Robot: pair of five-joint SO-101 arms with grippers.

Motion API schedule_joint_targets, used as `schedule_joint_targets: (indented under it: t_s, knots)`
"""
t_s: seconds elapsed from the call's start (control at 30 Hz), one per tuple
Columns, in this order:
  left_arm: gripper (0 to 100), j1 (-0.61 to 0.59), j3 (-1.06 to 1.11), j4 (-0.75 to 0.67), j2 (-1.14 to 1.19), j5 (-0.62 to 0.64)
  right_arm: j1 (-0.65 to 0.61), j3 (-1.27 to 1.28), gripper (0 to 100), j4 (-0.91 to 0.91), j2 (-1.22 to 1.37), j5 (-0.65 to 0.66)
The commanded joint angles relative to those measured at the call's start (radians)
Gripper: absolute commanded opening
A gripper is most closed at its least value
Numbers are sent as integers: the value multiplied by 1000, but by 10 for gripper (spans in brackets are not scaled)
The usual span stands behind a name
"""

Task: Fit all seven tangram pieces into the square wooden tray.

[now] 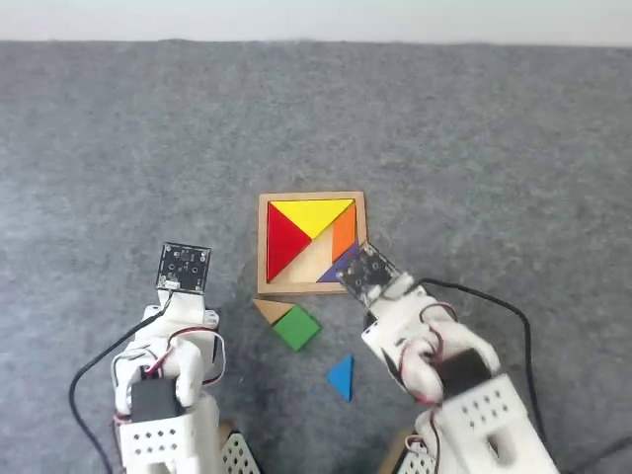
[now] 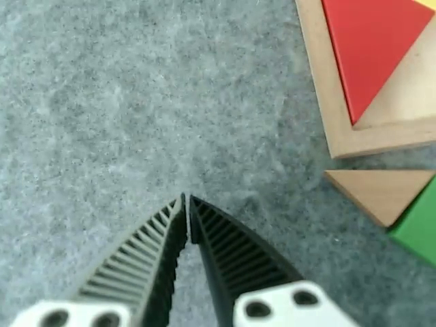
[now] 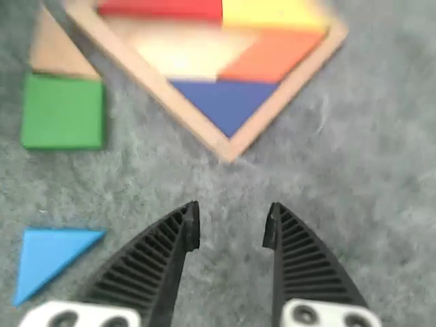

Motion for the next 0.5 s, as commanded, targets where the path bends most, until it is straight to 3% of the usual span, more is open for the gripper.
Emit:
schedule_joint_targets:
  t_s: [0.0, 0.47]
  knots:
    - [12, 8, -12, 3, 0, 6, 33, -114, 169, -58, 174, -6]
    - [12, 8, -12, 3, 0, 6, 54, -585, 133, 378, 476, 130]
